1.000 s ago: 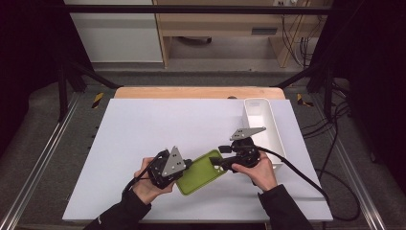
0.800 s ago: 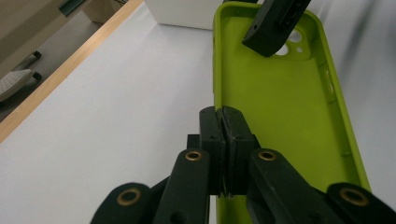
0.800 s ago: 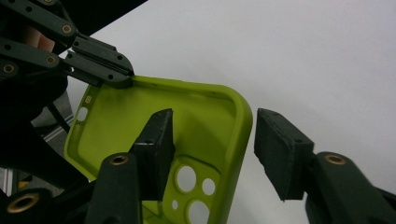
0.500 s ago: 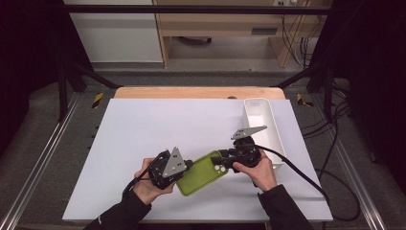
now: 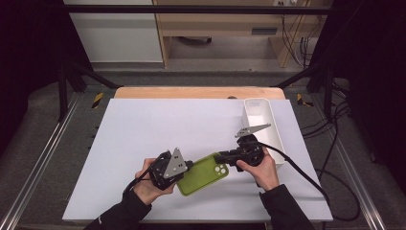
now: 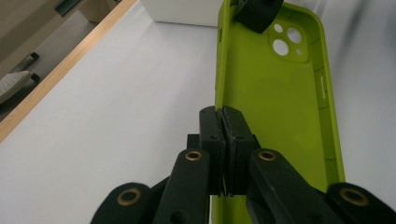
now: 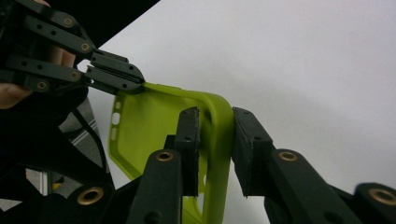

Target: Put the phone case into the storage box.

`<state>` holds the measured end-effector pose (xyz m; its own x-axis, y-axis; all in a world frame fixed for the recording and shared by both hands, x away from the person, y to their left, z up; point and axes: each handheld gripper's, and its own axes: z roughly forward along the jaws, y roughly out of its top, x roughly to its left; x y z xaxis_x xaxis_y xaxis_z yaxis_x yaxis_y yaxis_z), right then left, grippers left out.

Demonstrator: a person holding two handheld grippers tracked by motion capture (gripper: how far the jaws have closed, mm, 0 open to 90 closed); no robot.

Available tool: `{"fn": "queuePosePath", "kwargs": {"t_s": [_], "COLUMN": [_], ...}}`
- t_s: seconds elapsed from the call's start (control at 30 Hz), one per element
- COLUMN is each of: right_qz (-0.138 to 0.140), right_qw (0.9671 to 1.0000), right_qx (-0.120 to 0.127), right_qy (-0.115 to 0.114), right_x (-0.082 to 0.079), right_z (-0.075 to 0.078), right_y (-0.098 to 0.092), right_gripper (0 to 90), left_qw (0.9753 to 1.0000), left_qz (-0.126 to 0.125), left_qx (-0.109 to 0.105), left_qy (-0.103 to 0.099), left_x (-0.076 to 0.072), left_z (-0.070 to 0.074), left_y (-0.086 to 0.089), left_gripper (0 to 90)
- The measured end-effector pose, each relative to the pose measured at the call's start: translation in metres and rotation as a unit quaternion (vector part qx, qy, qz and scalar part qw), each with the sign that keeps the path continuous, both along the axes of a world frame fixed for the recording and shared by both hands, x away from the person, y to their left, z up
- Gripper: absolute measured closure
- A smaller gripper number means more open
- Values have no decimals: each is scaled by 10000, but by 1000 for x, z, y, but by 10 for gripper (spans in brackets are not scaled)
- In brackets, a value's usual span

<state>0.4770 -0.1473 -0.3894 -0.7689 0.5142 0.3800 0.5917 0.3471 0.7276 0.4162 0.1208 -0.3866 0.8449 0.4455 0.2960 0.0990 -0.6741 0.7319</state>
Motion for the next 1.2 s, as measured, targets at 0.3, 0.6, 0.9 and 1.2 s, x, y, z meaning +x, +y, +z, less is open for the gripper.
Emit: {"fn": "queuePosePath", "kwargs": {"t_s": [0.3,0.6,0.9,1.2], "right_qz": [68,130,117,82], "right_qw": [9999,9998,9998,9998], "right_qx": [75,-4,-49,-94], "right_qy": [127,159,183,124], "right_x": [0,-1,-1,-3], "right_z": [2,3,3,4], "right_y": [-4,-4,-4,-5], "right_gripper": [786,786,794,799], "left_qw": [10000,9998,9997,9997], "left_qz": [-29,-56,-96,-114], "left_qx": [85,160,182,190], "left_qy": [-38,-99,-109,-65], "left_x": [0,-1,-1,-2], "left_z": [-2,-2,-2,-4], "left_y": [-1,-2,-3,-5], "left_gripper": [881,881,881,877]}}
